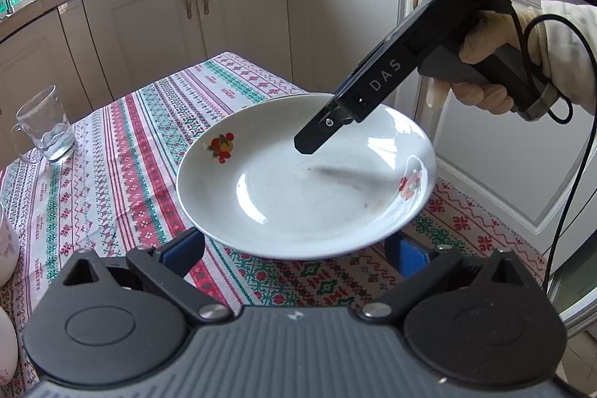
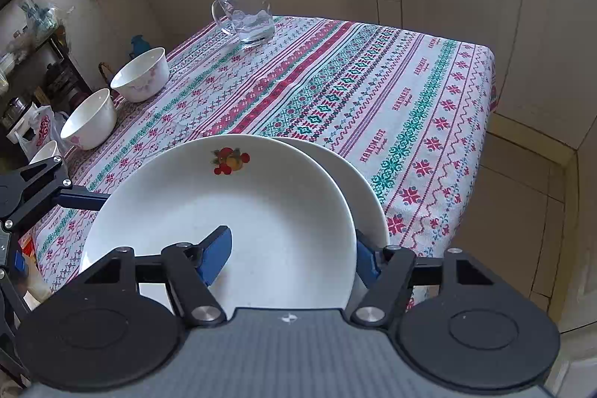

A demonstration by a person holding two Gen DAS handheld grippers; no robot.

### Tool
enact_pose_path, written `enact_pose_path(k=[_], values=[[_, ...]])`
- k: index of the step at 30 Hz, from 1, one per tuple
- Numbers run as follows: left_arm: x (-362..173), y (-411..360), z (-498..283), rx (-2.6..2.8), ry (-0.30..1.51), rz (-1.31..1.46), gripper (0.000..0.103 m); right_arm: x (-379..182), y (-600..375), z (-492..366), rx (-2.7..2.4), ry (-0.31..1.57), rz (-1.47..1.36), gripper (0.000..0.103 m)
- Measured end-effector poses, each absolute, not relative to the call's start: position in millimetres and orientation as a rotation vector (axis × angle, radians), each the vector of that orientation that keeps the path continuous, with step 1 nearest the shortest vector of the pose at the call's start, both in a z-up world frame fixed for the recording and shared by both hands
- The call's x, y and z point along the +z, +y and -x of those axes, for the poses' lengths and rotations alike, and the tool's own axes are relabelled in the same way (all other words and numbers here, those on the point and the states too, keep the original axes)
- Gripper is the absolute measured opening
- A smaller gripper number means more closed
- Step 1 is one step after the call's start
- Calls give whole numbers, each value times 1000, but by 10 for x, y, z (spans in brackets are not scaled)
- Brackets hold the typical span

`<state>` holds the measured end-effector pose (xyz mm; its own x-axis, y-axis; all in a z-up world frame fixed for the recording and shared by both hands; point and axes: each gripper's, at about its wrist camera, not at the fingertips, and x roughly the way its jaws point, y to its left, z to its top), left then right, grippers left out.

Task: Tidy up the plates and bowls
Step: 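Lower the fruit-decal plate onto the stack and open the right tool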

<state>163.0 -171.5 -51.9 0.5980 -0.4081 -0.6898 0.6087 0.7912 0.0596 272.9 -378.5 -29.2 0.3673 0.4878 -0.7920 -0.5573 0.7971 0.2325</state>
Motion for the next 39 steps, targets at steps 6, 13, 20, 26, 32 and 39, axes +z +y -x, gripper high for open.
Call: enact_pose_path(k=[6, 13, 20, 26, 32, 39], values=[[-508, -1699, -1619, -608, 702, -303, 102, -257, -3771, -2684, 655, 990, 88, 81], [-474, -1712, -1587, -626, 674, -303, 102, -193, -3777, -2618, 634, 990, 99, 85], [-426, -1679, -1552, -627, 661, -286, 102, -135, -3822, -2547, 614, 984, 96, 87], [-388, -1658, -1499, -626, 641, -283, 102, -107, -3815, -2494, 587, 980, 111, 92], [-356, -1598, -1446, -613, 620, -286, 102, -144, -3789, -2403, 530, 994, 149, 95], [-258, -1470, -1339, -601, 578, -284, 102, -100, -3634, -2176, 496, 947, 227, 103]])
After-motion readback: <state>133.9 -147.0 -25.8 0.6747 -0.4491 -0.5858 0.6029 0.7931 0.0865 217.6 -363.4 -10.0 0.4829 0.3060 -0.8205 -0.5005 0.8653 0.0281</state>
